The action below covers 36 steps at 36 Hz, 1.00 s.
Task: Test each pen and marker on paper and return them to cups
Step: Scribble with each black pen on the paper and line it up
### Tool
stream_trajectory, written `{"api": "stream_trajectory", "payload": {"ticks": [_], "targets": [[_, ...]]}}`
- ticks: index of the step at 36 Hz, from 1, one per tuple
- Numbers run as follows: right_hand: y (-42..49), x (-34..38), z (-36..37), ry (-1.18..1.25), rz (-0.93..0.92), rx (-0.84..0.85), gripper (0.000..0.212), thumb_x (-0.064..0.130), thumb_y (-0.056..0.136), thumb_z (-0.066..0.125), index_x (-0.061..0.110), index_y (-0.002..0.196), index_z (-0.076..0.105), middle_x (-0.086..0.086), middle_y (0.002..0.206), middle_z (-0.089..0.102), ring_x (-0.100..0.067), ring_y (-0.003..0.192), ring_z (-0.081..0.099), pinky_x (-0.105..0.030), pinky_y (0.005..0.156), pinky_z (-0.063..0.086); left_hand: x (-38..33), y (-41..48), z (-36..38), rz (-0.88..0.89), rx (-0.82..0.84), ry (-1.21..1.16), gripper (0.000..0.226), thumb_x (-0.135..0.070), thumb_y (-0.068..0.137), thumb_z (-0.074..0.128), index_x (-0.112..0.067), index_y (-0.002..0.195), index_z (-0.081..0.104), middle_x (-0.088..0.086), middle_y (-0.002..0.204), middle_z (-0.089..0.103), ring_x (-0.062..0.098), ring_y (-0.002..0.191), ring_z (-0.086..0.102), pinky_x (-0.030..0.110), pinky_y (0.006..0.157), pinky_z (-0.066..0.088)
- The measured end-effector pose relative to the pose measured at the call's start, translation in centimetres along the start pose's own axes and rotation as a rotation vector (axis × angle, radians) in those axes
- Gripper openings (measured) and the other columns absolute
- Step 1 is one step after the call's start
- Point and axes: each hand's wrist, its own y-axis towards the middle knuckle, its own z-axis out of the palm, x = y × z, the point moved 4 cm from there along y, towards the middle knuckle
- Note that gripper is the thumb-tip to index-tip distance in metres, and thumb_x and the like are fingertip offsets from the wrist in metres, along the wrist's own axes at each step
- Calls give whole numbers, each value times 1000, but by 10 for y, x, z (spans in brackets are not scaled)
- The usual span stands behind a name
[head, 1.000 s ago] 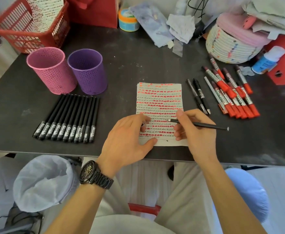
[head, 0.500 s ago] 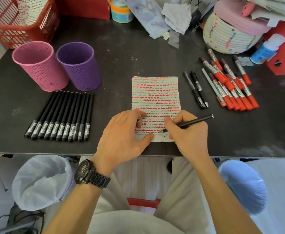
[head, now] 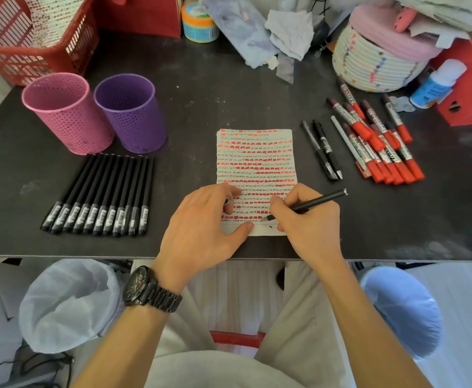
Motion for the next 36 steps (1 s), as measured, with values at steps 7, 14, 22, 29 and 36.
{"api": "stream_trajectory", "payload": {"ticks": [7,14,22,29,36], "targets": [[0,0,0,-17,-5,-3,33,14,87,73,13,60,55,1,52,62,-5,48,62,-15,51,47,1,-1,0,4,-13,1,41,-57,78,64,-41,89,29,-18,118,62,7,99,55,21,83,38],[0,0,-1,-20,-6,6,31,15,88,72,14,62,54,0,54,62,-8,50,64,-21,51,51,1,-1,0,-7,-9,0,39,-57,78,65,-37,88,33,-21,121,61,4,100,54,22,83,37],[1,-1,-1,-35,-20,5,31,15,88,72,19,63,54,4,55,62,-11,53,67,-23,53,53,0,-1,-1,-8,-8,-3,42,-59,78,62,-43,86,25,-20,119,61,4,100,54,22,83,39],[1,-1,-2,-37,-28,1,32,13,88,71,15,62,52,1,54,60,-10,51,63,-19,51,50,1,-1,-1,-1,-5,-7,44,-52,79,72,-38,87,31,-19,121,61,6,101,55,22,81,38],[2,-2,-2,-31,-15,-18,33,17,90,73,17,62,55,5,58,65,-7,57,66,-16,53,50,0,0,-1,-15,9,-14,49,-51,80,73,-44,89,25,-19,117,62,3,98,52,15,78,34]]}}
